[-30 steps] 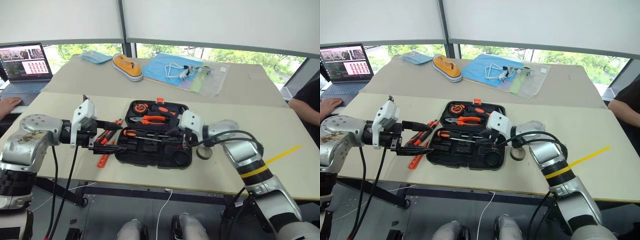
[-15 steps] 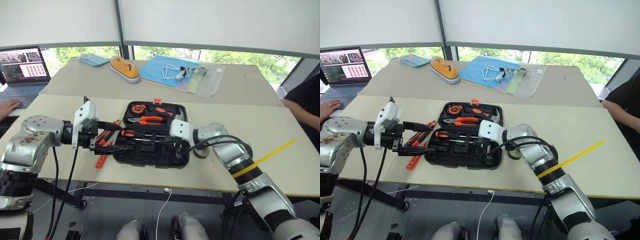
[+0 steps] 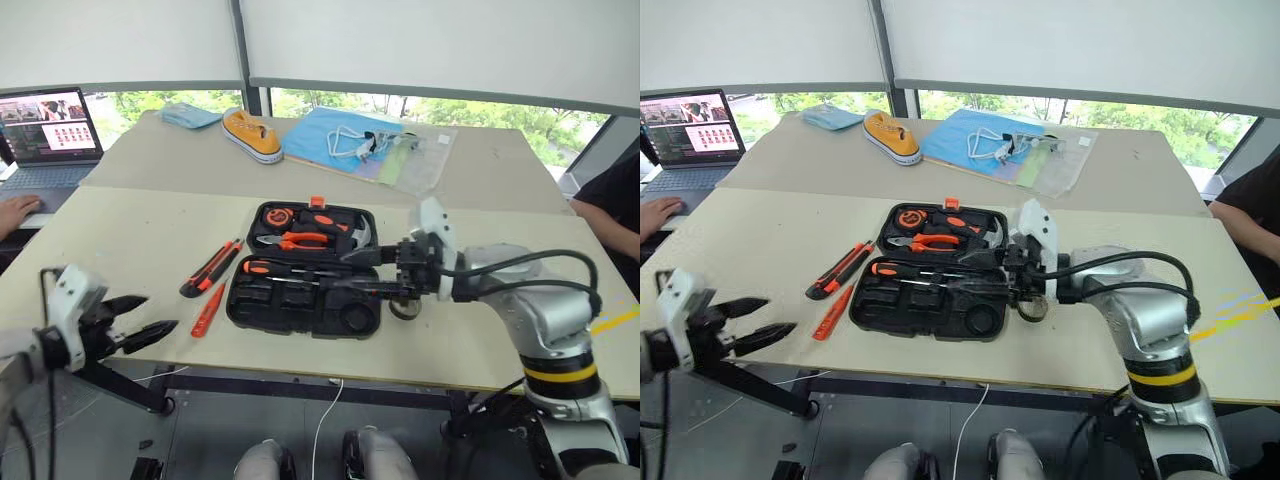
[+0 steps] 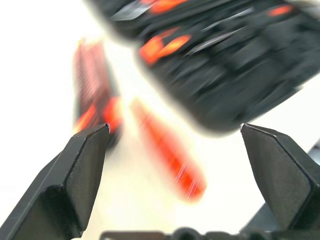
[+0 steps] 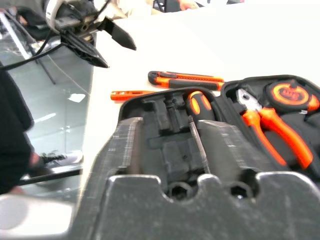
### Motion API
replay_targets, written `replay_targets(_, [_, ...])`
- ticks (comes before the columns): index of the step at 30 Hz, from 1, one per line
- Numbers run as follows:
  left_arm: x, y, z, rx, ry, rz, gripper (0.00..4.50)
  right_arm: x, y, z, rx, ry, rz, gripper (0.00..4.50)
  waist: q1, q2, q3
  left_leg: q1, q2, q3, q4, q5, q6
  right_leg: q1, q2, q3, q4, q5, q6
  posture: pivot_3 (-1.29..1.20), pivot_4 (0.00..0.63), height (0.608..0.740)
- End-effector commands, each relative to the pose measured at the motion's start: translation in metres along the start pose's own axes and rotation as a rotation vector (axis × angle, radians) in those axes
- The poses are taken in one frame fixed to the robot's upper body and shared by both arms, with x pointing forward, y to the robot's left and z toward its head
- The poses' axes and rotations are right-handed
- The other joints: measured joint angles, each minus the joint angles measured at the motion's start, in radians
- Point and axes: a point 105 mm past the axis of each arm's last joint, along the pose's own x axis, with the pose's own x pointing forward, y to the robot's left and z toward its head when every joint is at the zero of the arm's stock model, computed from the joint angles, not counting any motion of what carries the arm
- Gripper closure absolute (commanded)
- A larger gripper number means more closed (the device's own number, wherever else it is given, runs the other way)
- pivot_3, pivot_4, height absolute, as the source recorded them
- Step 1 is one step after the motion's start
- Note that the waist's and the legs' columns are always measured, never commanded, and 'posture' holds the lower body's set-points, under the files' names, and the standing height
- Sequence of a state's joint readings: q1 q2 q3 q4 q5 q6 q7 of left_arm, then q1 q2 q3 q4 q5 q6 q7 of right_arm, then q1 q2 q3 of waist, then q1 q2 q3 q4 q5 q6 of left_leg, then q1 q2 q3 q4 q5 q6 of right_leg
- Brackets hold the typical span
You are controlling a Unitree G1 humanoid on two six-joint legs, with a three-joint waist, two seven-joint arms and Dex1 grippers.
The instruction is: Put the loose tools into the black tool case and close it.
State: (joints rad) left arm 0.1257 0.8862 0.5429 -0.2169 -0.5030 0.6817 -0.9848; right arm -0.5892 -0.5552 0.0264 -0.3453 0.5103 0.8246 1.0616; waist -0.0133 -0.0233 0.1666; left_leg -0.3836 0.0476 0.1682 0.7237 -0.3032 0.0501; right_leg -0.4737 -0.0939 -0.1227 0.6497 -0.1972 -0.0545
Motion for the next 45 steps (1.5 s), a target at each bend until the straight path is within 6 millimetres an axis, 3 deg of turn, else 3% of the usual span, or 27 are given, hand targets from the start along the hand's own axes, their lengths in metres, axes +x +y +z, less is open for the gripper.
replay_targets(1, [-0.024,0.013,-0.01,-0.002,0.018,0.141,0.0,-0.015,0.016,0.013,-0.028,-0.026,0.026,0.74,0.001,0.0,0.0,0.0,0.0,0.0,-0.003,0.0,0.0,0.0,0.0,0.0,-0.002,0.0,0.001,0.0,0.15,0.718])
replay_targets(3, [-0.027,0.014,-0.013,-0.019,0.035,0.153,0.0,-0.019,0.021,0.012,-0.039,-0.007,0.024,0.03,0.005,0.0,0.0,0.0,0.0,0.0,-0.003,-0.004,-0.007,0.0,-0.001,-0.001,-0.002,0.001,0.001,0.0,0.15,0.718])
replay_targets(5, [-0.024,0.014,-0.011,-0.029,0.042,0.145,0.0,-0.021,0.023,0.011,-0.048,0.004,0.019,0.03,0.013,0.0,0.0,0.001,0.0,-0.001,-0.004,-0.004,-0.008,0.0,-0.001,-0.001,-0.002,0.001,0.001,0.0,0.15,0.718])
replay_targets(9, [0.004,-0.004,0.006,-0.081,0.071,0.042,0.0,-0.021,0.02,0.01,-0.071,0.009,-0.046,0.03,0.025,-0.001,0.0,0.001,0.0,-0.001,-0.004,-0.004,-0.01,0.001,-0.001,-0.001,-0.002,0.001,0.001,0.0,0.15,0.718])
replay_targets(16, [0.046,-0.019,0.024,-0.176,0.204,0.105,0.0,-0.021,0.027,0.008,-0.075,0.001,-0.086,0.03,0.024,-0.002,-0.001,0.002,-0.002,-0.001,-0.008,0.001,-0.002,0.001,0.001,0.0,-0.002,0.002,0.001,0.0,0.15,0.718])
replay_targets(23, [0.065,-0.022,0.029,-0.175,0.294,0.161,0.0,-0.024,0.029,0.007,-0.071,0.0,-0.114,0.03,0.015,-0.003,-0.001,0.005,-0.003,0.0,-0.009,0.002,-0.003,0.002,0.003,0.001,-0.003,0.002,0.0,0.0,0.15,0.718])
replay_targets(28, [0.076,-0.037,0.014,-0.198,0.356,0.132,0.0,-0.026,0.027,0.008,-0.071,-0.001,-0.137,0.03,0.016,-0.003,-0.001,0.006,-0.003,0.0,-0.009,0.002,-0.003,0.003,0.002,0.002,-0.002,0.001,0.001,0.0,0.15,0.718])
replay_targets(31, [0.082,-0.042,0.005,-0.222,0.378,0.135,0.64,-0.025,0.028,0.008,-0.07,0.002,-0.136,0.0,0.019,-0.003,-0.001,0.007,-0.003,0.0,-0.009,0.002,-0.004,0.004,0.002,0.002,-0.002,0.002,0.0,0.0,0.15,0.718])
replay_targets(40, [0.092,-0.043,0.0,-0.247,0.385,0.153,3.85,-0.026,0.032,0.009,-0.076,0.008,-0.119,0.0,0.029,-0.003,-0.001,0.015,-0.003,0.0,-0.011,-0.001,-0.008,0.013,-0.001,0.002,-0.005,0.001,0.001,0.0,0.15,0.718])
replay_targets(41, [0.089,-0.039,0.002,-0.255,0.378,0.165,4.07,-0.027,0.032,0.009,-0.077,0.011,-0.115,0.0,0.03,-0.003,-0.001,0.015,-0.003,-0.001,-0.011,-0.001,-0.008,0.013,-0.001,0.001,-0.005,0.001,0.001,0.0,0.15,0.718])
replay_targets(45, [0.065,-0.023,0.011,-0.265,0.368,0.201,4.07,-0.031,0.035,0.007,-0.059,0.027,-0.095,0.0,0.026,-0.004,-0.001,0.015,-0.003,-0.001,-0.011,-0.001,-0.007,0.013,-0.001,0.001,-0.005,0.001,0.001,0.0,0.15,0.718])
